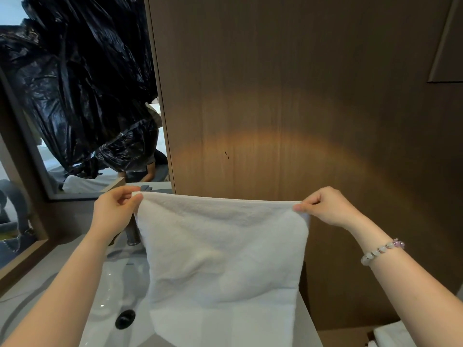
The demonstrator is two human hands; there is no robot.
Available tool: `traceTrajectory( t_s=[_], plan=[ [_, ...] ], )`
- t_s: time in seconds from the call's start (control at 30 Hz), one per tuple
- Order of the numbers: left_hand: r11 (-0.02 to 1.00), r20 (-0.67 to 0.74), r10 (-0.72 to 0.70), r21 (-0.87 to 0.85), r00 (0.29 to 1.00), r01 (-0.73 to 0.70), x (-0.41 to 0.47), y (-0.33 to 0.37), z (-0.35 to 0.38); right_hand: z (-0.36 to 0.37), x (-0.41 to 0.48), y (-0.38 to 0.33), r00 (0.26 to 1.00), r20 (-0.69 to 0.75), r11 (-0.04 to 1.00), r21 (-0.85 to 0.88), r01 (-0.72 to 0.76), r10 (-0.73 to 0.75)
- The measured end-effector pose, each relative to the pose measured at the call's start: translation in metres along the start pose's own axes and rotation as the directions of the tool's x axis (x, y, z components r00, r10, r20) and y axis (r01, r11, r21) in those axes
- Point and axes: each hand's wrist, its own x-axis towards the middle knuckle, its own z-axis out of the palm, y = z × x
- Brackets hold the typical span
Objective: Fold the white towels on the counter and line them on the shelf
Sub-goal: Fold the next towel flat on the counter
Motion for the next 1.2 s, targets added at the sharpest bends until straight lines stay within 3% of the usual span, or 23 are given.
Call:
traceTrajectory(
  t_s=[0.13,0.3,0.5,1.0,1.2],
  plan=[
    [1.000,0.060,0.023,0.020,0.998,-0.024,-0.006,-0.001,-0.007,0.005,-0.012,0.001,0.995,-0.088,0.998,0.060,-0.033,0.038],
    [0.996,0.107,0.083,0.013,0.991,-0.085,-0.013,0.004,-0.012,0.012,-0.028,0.001,0.930,-0.329,0.986,0.090,-0.139,0.162],
    [0.989,0.070,0.145,-0.014,0.987,-0.144,-0.025,0.015,-0.024,0.005,-0.064,-0.008,0.852,-0.511,0.990,0.127,-0.058,0.116],
    [0.982,-0.125,0.171,-0.055,0.977,-0.179,-0.130,0.045,-0.064,-0.026,-0.165,0.000,0.888,-0.459,0.957,0.265,0.117,0.019],
    [0.988,-0.116,0.100,-0.108,0.988,-0.113,-0.194,0.059,-0.085,-0.041,-0.215,0.010,0.887,-0.458,0.930,0.301,0.210,-0.052]
  ],
)
